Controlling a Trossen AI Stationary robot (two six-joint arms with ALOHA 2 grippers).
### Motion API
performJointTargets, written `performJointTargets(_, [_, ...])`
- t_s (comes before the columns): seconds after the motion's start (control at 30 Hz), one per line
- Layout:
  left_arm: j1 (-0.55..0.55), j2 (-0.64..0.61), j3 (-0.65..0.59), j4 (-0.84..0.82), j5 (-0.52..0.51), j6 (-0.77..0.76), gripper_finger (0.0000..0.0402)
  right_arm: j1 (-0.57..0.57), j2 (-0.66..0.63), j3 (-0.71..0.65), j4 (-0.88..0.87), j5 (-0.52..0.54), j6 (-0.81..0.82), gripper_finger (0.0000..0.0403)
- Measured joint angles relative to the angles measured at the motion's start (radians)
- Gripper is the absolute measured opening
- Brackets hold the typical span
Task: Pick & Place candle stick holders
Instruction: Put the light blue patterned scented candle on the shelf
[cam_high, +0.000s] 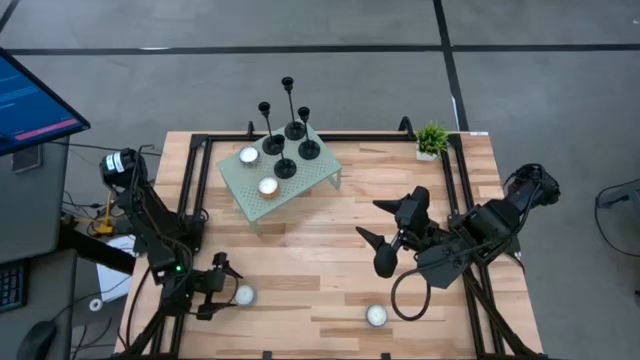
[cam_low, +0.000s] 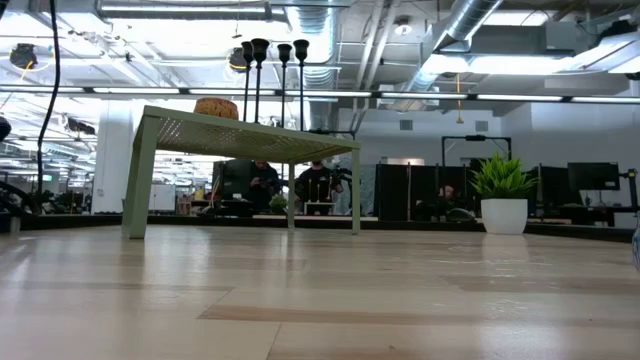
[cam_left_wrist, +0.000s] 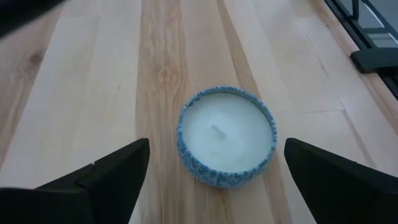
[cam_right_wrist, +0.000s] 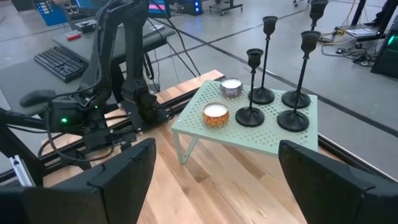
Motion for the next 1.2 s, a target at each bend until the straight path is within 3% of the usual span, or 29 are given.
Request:
performJointTargets(0.27, [0.021,0.036,-0.005,0.102,0.0,0.084,0.037,-0.02,0.0,0.0,-0.019,0.0,0.0,0.033])
performJointTargets(0.93, [0.086,0.376,-0.005,0.462,-0.041,0.126,0.0369,-0.039,0.0,0.0,-0.024,-0.009,-0.008,0.0331])
performJointTargets(1.2, [0.086,0.367,-0.006,0.492,-0.044,0.154,0.031,-0.039,0.0,0.0,-0.025,-0.016,-0.008,0.0331])
